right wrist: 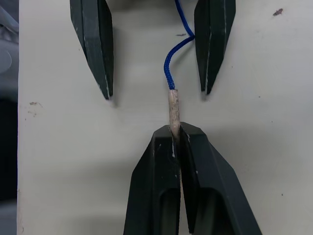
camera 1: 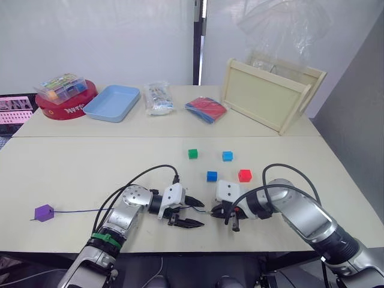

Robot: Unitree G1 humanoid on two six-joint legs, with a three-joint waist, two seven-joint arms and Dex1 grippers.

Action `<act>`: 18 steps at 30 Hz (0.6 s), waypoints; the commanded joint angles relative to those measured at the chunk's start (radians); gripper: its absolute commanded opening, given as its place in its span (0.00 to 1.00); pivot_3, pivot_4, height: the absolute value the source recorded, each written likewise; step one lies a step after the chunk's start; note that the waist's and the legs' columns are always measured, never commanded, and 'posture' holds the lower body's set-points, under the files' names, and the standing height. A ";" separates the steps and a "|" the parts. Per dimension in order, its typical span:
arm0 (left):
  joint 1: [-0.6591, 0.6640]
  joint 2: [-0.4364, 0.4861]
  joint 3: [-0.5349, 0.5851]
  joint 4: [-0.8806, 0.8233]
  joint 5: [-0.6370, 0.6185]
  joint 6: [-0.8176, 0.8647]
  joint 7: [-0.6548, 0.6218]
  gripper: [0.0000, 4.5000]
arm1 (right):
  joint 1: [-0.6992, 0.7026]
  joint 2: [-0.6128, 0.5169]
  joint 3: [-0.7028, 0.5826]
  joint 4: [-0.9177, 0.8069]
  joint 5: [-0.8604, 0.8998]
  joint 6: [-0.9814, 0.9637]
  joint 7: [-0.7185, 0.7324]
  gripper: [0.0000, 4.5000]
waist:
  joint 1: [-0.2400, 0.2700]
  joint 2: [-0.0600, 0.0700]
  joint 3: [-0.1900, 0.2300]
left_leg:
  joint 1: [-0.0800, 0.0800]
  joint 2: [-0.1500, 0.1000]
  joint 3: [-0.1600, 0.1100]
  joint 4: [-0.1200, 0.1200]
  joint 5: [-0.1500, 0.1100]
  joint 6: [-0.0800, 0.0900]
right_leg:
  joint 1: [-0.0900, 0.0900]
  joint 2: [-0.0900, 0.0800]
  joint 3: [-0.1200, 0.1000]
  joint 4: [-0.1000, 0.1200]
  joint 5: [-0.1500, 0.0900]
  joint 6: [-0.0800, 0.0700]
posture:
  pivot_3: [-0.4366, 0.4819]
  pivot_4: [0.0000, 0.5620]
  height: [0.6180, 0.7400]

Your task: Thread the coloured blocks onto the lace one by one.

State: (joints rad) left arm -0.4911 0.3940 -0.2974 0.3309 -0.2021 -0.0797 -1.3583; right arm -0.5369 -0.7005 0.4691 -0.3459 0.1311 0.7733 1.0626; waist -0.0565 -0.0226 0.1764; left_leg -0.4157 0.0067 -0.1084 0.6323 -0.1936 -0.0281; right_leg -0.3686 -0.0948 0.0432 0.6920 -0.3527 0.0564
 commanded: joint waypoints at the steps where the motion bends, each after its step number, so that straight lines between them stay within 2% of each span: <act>1: 0.002 -0.009 -0.009 0.008 0.000 0.021 -0.003 0.66 | -0.007 0.000 0.000 -0.037 0.004 0.005 -0.004 0.00 | 0.001 0.000 0.000 | 0.000 0.000 0.000 0.000 0.000 0.000 | 0.000 0.000 0.000 0.000 0.000 0.000 | 0.48 0.27 1.00; 4: -0.006 -0.013 -0.012 0.021 0.008 0.028 -0.004 0.66 | -0.002 -0.004 0.002 -0.038 0.000 0.003 -0.006 0.00 | 0.001 0.000 0.000 | 0.000 0.000 0.000 0.000 0.000 0.000 | 0.000 0.000 0.000 0.000 0.000 0.000 | 0.48 0.27 1.00; 8: -0.016 -0.013 -0.020 0.031 0.019 0.027 -0.012 0.42 | -0.003 -0.006 0.000 -0.037 0.000 0.002 -0.007 0.00 | 0.002 0.000 0.000 | 0.000 0.000 0.000 0.000 0.000 0.000 | 0.000 0.000 0.000 0.000 0.000 0.000 | 0.48 0.27 1.00; 13: -0.023 -0.026 -0.019 0.031 0.013 0.040 -0.011 0.04 | -0.003 -0.008 0.004 -0.034 -0.003 0.000 -0.006 0.00 | 0.004 0.000 0.000 | 0.000 0.000 0.000 0.000 0.000 0.000 | 0.000 0.000 0.000 0.000 0.000 0.000 | 0.48 0.27 1.00; 14: -0.024 -0.029 -0.018 0.032 0.012 0.042 -0.009 0.01 | -0.002 -0.008 0.006 -0.033 -0.004 -0.001 -0.006 0.00 | 0.005 0.000 0.000 | 0.000 0.000 0.000 0.000 0.000 0.000 | 0.000 0.000 0.000 0.000 0.000 0.000 | 0.48 0.27 1.00; 18: -0.026 -0.035 -0.014 0.035 0.014 0.045 -0.005 0.01 | 0.000 -0.008 0.012 -0.036 -0.004 0.001 -0.008 0.00 | 0.008 0.000 0.000 | 0.001 0.000 0.000 0.001 0.000 0.000 | 0.001 0.000 0.000 0.000 0.000 0.000 | 0.48 0.27 1.00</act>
State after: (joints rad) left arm -0.5195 0.3703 -0.2976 0.3601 -0.1921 -0.0445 -1.3643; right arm -0.5366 -0.7068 0.4779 -0.3503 0.1286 0.7746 1.0597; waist -0.0488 -0.0225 0.1762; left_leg -0.4151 0.0066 -0.1084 0.6330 -0.1936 -0.0281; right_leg -0.3675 -0.0948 0.0432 0.6918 -0.3527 0.0564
